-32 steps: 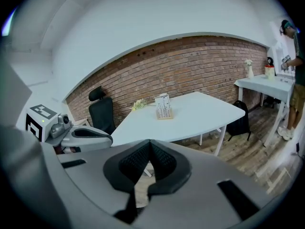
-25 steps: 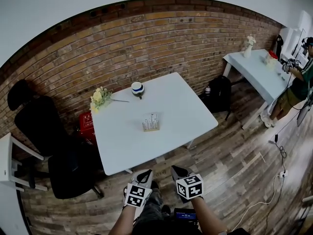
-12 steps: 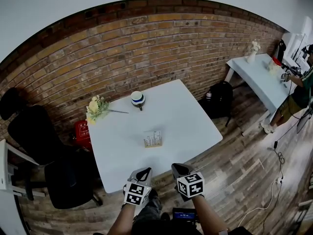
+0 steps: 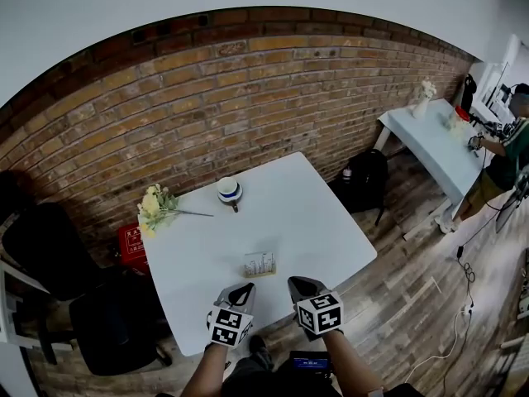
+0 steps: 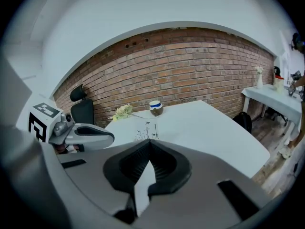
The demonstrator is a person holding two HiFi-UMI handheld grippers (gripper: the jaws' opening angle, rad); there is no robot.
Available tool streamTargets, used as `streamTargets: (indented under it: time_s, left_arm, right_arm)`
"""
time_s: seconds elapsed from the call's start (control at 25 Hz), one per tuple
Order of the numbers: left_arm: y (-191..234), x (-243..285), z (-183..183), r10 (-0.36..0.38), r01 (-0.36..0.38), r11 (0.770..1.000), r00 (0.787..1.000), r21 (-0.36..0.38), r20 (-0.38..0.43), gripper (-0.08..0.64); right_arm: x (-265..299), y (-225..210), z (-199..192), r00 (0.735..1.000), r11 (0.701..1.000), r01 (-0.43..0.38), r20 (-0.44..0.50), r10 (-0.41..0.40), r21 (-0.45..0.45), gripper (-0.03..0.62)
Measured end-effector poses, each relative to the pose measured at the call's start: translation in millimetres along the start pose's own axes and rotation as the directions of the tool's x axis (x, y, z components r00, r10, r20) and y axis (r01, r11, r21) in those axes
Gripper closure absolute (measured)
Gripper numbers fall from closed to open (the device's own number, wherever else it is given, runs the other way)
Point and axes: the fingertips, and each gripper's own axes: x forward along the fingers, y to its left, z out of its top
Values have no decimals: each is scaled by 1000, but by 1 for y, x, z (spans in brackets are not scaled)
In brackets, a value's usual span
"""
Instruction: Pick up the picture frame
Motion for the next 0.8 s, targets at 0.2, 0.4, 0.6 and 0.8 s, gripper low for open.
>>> streamTargets:
  time_s: [0.2, 0.4, 0.6, 0.8]
  left_arm:
    - [8, 13, 0, -10, 10, 1000, 1000, -11, -21, 548]
    - [11, 21, 8, 10, -10, 1000, 1000, -21, -16, 548]
    - [16, 21, 18, 45, -45, 999, 999, -15, -7, 548]
    - [17, 22, 29, 68, -68, 998, 998, -3, 8, 548]
  right_arm:
    - [12, -7, 3, 1000, 1000, 0, -16, 1, 10, 583]
    - [19, -13, 10, 1000, 1000, -22, -21, 22, -7, 583]
    - [24, -12, 29, 998, 998, -56, 4, 56, -35, 583]
    - [25, -13, 38, 997, 996, -77, 24, 78, -45, 583]
